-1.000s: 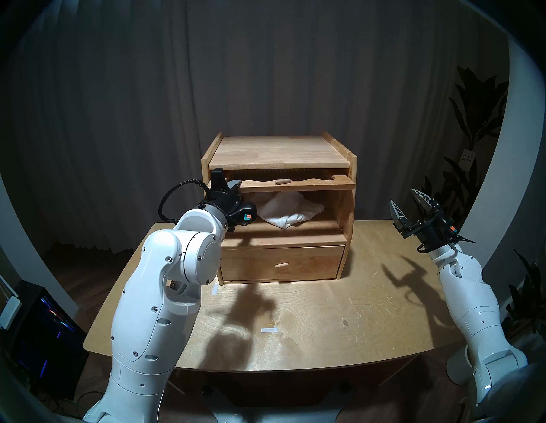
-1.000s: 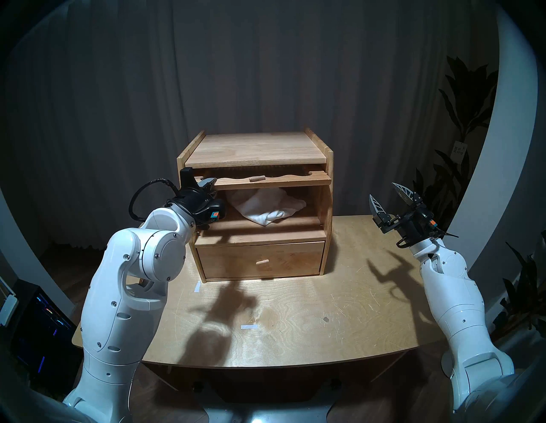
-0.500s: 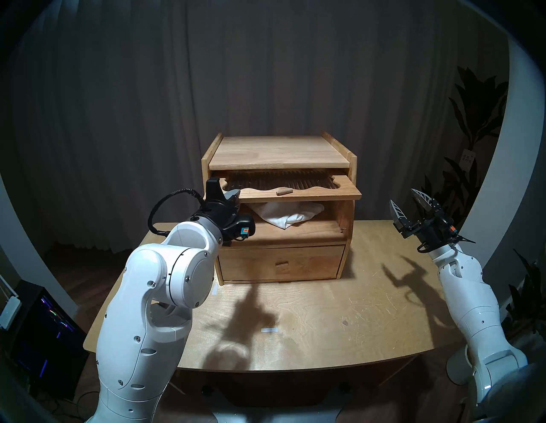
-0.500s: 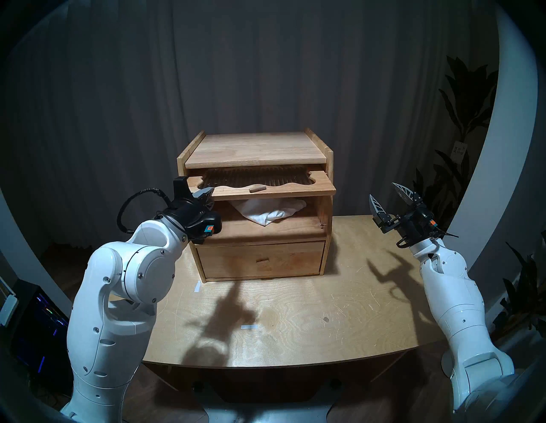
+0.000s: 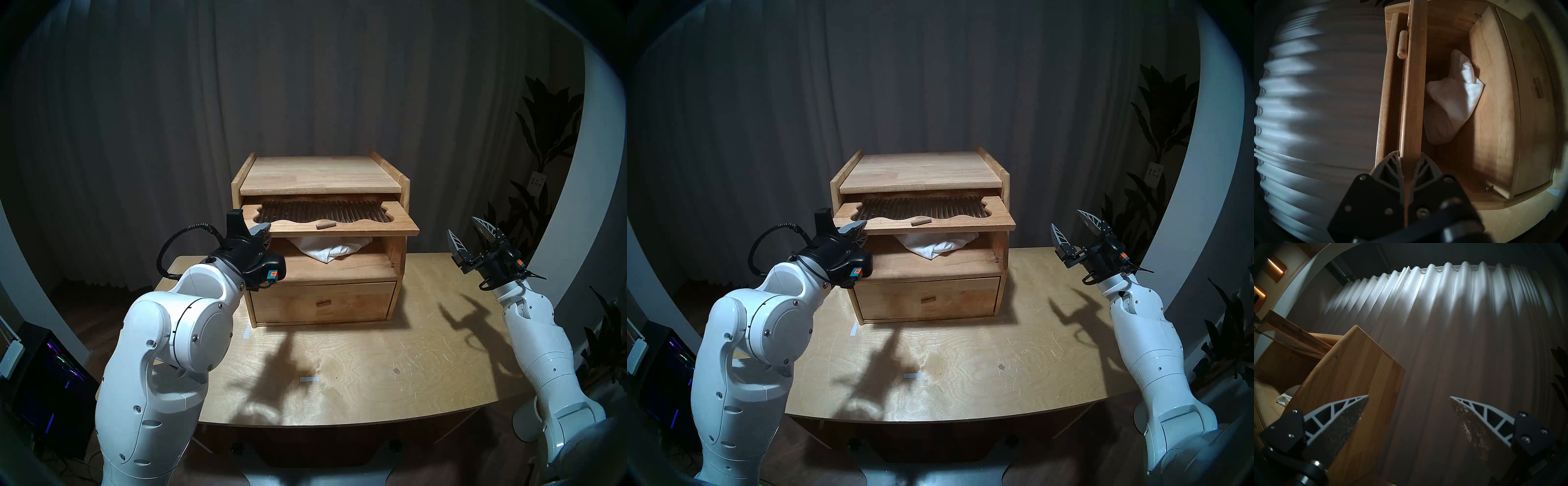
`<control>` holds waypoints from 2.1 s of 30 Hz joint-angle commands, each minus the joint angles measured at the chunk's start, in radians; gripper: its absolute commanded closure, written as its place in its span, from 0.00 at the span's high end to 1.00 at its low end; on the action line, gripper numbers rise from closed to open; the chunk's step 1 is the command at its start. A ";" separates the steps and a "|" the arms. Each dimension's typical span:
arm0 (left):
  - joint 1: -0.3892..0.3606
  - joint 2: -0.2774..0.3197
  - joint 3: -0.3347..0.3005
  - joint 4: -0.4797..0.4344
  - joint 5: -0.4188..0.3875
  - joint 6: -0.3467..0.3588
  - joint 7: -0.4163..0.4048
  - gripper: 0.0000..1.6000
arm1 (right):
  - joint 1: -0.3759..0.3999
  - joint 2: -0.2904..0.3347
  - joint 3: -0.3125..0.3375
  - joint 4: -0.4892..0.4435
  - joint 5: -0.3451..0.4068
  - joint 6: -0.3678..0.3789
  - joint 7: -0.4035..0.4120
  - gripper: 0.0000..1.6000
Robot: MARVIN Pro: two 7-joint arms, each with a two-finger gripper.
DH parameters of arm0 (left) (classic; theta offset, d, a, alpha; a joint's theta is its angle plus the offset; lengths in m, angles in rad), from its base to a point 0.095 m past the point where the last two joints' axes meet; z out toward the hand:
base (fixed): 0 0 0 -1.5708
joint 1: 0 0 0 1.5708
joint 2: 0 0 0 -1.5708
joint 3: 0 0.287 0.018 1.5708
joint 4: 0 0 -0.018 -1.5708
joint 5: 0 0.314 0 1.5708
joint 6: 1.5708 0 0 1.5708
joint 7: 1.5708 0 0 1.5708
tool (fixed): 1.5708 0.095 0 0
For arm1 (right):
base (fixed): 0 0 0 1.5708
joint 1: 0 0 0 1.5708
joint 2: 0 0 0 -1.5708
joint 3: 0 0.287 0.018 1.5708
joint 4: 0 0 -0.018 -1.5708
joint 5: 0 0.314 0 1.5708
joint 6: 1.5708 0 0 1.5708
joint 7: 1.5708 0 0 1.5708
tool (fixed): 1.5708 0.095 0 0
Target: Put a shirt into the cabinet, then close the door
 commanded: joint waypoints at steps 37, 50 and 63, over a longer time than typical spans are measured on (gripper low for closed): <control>0.141 -0.001 -0.088 -0.066 -0.214 -0.143 0.183 0.00 | 0.014 0.002 0.005 -0.013 0.003 -0.005 0.000 1.00; 0.168 0.020 -0.153 -0.066 -0.350 -0.234 0.177 0.00 | 0.014 0.002 0.004 -0.012 0.003 -0.004 0.000 1.00; 0.242 0.044 -0.269 -0.066 -0.438 -0.295 0.182 0.00 | 0.014 0.003 0.004 -0.011 0.003 -0.004 0.000 1.00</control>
